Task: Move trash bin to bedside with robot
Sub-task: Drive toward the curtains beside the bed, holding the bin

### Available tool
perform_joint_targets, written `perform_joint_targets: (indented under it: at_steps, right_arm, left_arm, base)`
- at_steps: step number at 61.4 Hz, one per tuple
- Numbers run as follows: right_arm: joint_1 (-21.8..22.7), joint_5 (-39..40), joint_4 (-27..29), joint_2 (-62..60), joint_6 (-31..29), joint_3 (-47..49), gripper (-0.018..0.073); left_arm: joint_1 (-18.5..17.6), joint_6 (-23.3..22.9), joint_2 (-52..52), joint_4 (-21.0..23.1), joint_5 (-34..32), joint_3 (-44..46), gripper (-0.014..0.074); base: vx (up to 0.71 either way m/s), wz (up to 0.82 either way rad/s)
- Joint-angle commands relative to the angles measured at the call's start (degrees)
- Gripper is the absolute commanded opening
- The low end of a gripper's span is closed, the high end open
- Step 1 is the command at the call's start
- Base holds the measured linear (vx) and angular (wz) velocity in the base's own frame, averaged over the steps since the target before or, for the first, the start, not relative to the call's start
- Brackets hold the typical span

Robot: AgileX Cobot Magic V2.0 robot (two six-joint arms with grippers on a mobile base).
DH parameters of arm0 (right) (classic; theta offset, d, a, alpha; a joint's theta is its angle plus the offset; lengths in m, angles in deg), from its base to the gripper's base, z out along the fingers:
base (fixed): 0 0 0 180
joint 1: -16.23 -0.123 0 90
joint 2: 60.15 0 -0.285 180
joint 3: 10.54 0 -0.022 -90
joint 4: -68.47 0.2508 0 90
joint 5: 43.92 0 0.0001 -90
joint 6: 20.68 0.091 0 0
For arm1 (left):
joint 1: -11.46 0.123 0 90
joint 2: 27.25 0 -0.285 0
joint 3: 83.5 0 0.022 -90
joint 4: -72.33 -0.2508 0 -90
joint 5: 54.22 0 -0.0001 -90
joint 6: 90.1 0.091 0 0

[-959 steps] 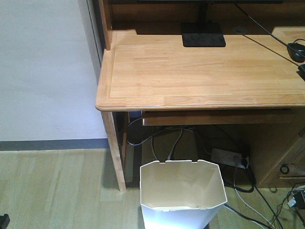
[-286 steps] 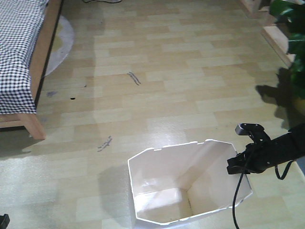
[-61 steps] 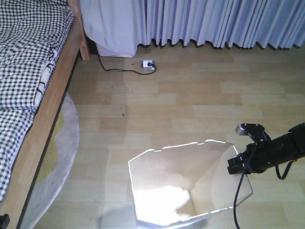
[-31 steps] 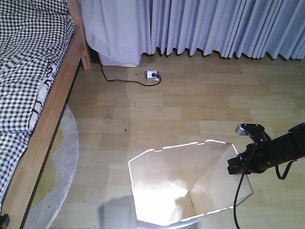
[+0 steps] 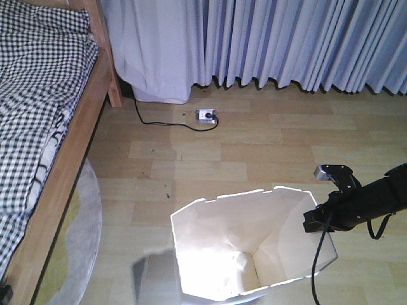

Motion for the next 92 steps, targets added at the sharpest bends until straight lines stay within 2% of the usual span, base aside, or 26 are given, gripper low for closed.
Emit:
perform_joint_targets:
  at_steps: [1, 92]
  right_arm:
    - [0.33, -10.79, 3.05, -4.02, 0.31, 0.72, -0.0003]
    - [0.33, -10.79, 3.05, -4.02, 0.31, 0.72, -0.0003]
  left_arm:
    - [-0.06, -0.27, 1.21, 0.0, -3.96, -1.01, -0.0007]
    - [-0.06, -0.27, 1.21, 0.0, -3.96, -1.01, -0.0007]
  base:
    - [0.29, -0.03]
    - [0.24, -0.03]
